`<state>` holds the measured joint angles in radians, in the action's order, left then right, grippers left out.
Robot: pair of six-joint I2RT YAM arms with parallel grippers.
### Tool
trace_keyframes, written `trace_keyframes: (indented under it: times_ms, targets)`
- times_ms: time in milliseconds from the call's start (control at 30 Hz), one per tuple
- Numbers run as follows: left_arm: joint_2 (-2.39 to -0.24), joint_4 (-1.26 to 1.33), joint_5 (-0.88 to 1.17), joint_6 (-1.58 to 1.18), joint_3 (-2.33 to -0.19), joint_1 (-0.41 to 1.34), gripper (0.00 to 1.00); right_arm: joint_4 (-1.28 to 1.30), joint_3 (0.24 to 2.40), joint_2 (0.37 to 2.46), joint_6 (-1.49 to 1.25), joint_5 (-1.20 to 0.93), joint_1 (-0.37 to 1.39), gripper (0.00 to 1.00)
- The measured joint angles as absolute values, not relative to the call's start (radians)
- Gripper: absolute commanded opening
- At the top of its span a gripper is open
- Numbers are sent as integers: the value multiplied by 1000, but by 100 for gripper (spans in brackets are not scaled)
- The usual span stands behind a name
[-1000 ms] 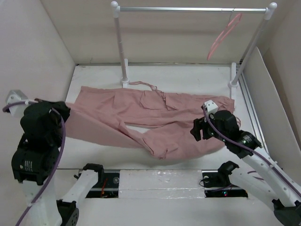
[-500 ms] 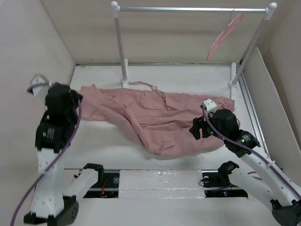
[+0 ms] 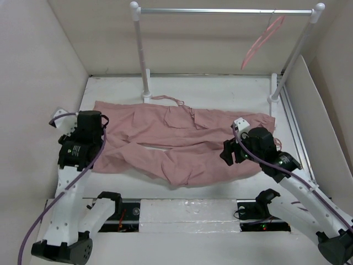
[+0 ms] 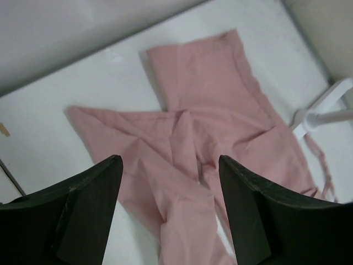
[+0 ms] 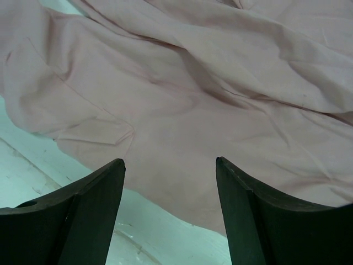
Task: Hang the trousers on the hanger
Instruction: Flatten out the trousers at the center of the board.
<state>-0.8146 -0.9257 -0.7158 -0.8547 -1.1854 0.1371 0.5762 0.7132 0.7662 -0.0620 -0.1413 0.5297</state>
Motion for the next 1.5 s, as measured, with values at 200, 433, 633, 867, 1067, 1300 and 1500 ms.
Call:
trace_keyframes:
  times_ms: [200, 433, 633, 867, 1067, 1300, 1500]
  targets:
    - [-821, -896, -561, -962, -941, 138, 68, 567, 694, 756, -46, -180, 530, 72]
    - [-817, -825, -404, -1171, -738, 138, 86, 567, 687, 777, -10, -249, 530, 79]
    - [-962, -695, -346, -1236, -693, 138, 61, 570, 687, 772, 26, -282, 530, 82]
    - [-1052, -631, -333, -1212, -698, 138, 0, 582, 685, 733, 38, -276, 530, 82]
    - [-874, -749, -327, -1155, -788, 138, 0, 609, 683, 719, 13, -207, 530, 76]
    - [-615, -1009, -320, -1103, -986, 138, 0, 622, 695, 753, -35, -142, 496, 69]
    - [-534, -1105, -199, -1068, -941, 137, 33, 634, 744, 812, -45, -149, 384, 87]
